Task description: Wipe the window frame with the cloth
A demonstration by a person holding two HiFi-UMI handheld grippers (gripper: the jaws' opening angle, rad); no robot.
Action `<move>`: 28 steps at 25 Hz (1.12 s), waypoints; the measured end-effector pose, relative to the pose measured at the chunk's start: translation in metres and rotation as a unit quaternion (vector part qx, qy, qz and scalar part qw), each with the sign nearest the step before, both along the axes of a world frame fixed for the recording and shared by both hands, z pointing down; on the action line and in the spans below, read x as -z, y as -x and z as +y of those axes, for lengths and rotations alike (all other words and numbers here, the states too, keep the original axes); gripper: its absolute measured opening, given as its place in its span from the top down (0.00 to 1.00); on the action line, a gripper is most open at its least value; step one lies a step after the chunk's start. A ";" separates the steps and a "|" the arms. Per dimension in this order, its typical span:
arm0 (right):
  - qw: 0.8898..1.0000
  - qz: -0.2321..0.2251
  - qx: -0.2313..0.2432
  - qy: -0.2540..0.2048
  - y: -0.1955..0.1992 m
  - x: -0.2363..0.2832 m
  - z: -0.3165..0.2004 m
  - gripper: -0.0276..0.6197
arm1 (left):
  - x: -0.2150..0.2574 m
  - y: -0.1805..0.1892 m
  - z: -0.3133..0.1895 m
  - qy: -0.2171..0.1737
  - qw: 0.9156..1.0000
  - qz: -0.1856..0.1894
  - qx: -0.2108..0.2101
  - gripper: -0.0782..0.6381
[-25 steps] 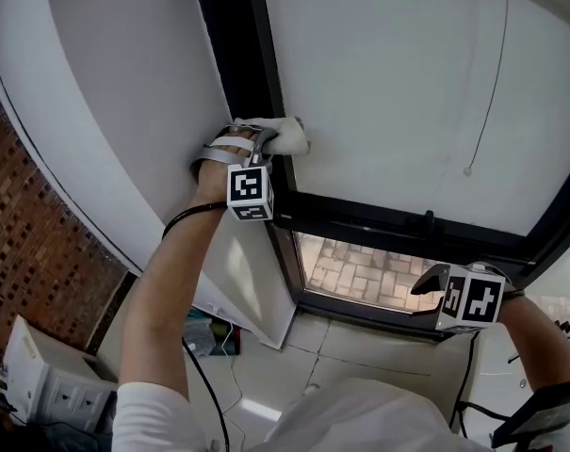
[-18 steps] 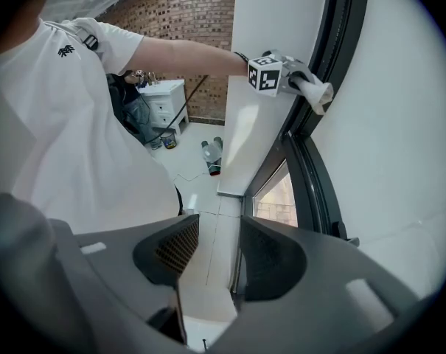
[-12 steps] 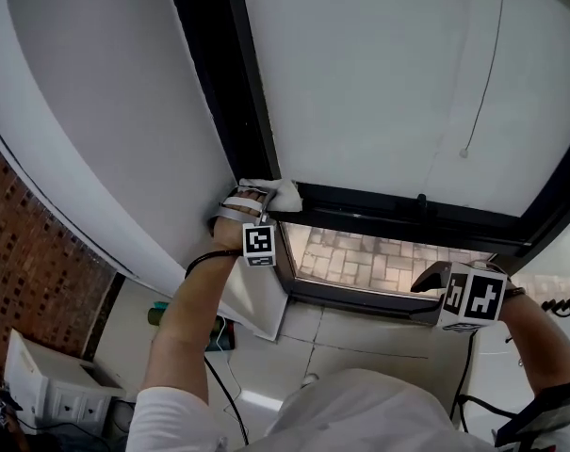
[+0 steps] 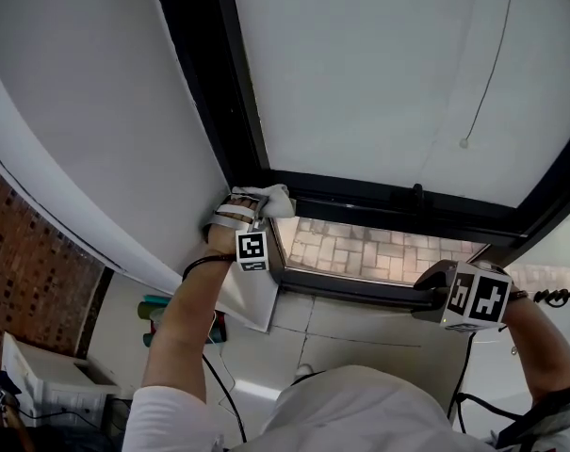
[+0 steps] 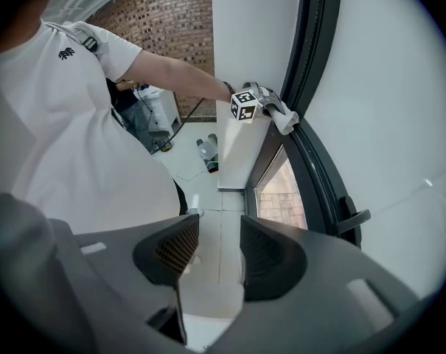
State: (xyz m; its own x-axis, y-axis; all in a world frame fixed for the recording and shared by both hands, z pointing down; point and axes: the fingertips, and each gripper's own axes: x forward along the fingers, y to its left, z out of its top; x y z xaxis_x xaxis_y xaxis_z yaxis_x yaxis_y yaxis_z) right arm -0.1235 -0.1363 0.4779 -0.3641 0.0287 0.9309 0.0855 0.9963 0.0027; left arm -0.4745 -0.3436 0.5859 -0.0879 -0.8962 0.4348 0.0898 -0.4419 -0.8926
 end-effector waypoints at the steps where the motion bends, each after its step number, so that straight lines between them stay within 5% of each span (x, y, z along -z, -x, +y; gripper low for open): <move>1: 1.000 -0.003 -0.001 0.000 0.001 0.000 0.000 0.68 | 0.001 -0.002 0.002 -0.003 1.000 0.020 0.008 0.77; 4: 1.000 -0.012 -0.002 0.000 0.004 0.000 0.001 0.68 | 0.000 -0.006 0.004 -0.016 0.989 0.132 0.061 0.77; 6: 1.000 -0.011 0.000 0.000 0.002 -0.002 -0.001 0.68 | 0.002 -0.009 0.001 -0.030 0.967 0.228 0.113 0.77; 9: 1.000 -0.009 0.005 0.003 -0.004 -0.001 -0.002 0.68 | 0.003 -0.018 -0.006 -0.056 0.913 0.361 0.183 0.77; 12: 1.000 -0.010 0.004 0.005 -0.017 0.002 0.001 0.68 | 0.003 -0.029 -0.008 -0.088 0.856 0.453 0.233 0.77; 16: 1.000 -0.005 0.000 0.009 -0.040 0.001 0.004 0.68 | 0.005 -0.047 -0.009 -0.122 0.804 0.519 0.263 0.77; 24: 1.000 0.000 -0.018 0.017 -0.089 -0.008 0.005 0.68 | 0.005 -0.142 -0.014 -0.128 0.760 0.587 0.249 0.77; 28: 1.000 -0.004 -0.019 0.017 -0.107 -0.009 0.003 0.68 | 0.003 -0.187 -0.017 -0.120 0.746 0.609 0.241 0.77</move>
State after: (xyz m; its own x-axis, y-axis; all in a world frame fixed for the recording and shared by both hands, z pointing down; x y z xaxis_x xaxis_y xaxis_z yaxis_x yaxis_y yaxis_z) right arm -0.0160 -0.1337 0.4870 -0.3726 0.0465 0.9268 0.0470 0.9984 -0.0312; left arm -0.2875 -0.3601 0.5831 -0.0953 -0.9530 0.2877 -0.9702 0.0243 -0.2411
